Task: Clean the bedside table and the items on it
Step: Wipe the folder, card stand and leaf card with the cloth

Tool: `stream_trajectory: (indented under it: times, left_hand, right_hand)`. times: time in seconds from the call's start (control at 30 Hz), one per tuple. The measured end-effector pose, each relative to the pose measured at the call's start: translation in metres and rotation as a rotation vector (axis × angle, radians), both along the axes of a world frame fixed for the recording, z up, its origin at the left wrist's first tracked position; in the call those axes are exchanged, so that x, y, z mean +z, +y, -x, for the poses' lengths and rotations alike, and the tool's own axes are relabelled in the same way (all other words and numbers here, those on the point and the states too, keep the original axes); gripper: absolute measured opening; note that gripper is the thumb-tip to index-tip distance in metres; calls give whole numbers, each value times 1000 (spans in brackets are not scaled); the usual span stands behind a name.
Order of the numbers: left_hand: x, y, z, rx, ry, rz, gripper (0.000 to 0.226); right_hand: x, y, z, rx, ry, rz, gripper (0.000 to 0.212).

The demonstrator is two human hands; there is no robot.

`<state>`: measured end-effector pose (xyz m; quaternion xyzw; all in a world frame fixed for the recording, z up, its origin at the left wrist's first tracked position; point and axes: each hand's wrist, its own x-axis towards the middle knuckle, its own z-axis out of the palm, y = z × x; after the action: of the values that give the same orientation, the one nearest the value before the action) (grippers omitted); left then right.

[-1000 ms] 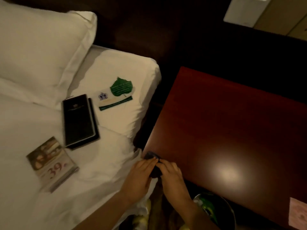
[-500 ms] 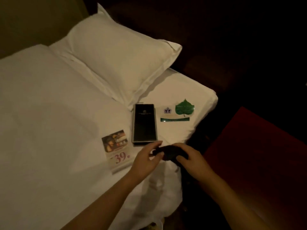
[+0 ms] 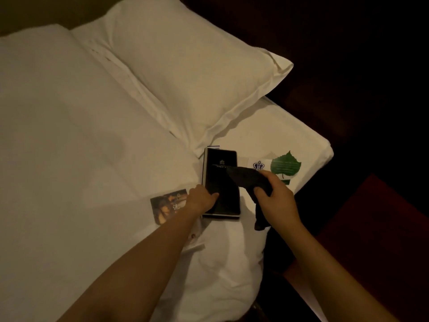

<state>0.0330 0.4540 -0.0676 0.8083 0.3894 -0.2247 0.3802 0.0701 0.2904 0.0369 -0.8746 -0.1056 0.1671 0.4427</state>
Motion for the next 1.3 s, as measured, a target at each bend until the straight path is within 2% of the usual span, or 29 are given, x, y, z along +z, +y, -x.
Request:
stream_trajectory:
  times: [0.1, 0.2, 0.3, 0.37, 0.43, 0.6, 0.8, 0.93, 1.13, 1.3]
  left_hand:
    - [-9, -3, -3, 134, -17, 73, 67]
    - [-10, -3, -1, 320, -105, 304, 66]
    - [0, -4, 6, 540, -188, 623, 43]
    - [16, -8, 16, 623, -249, 726, 27]
    - [29, -12, 29, 656, -324, 793, 28]
    - [61, -16, 61, 711, -461, 790, 31]
    - [103, -28, 81, 661, -518, 752, 35]
    - [119, -37, 80, 650, -566, 728, 30]
    - [127, -50, 81, 598, -546, 706, 30]
    - [130, -64, 90, 571, -531, 714, 32]
  right_hand:
    - [-14, 10, 1, 8, -31, 50, 38]
    - [-30, 18, 7, 55, -57, 107, 39]
    - [-44, 25, 18, 155, -79, 207, 47]
    - [-45, 27, 25, 275, -135, 307, 56]
    - [-41, 27, 30, 407, -219, 372, 59]
    - [-30, 29, 34, 495, -354, 324, 60]
    - [-14, 39, -7, 351, -437, 287, 57]
    - [6, 27, 0, 387, -477, 233, 55]
    - [13, 5, 49, 481, -511, 165, 53]
    - [11, -1, 19, 399, -533, 179, 55]
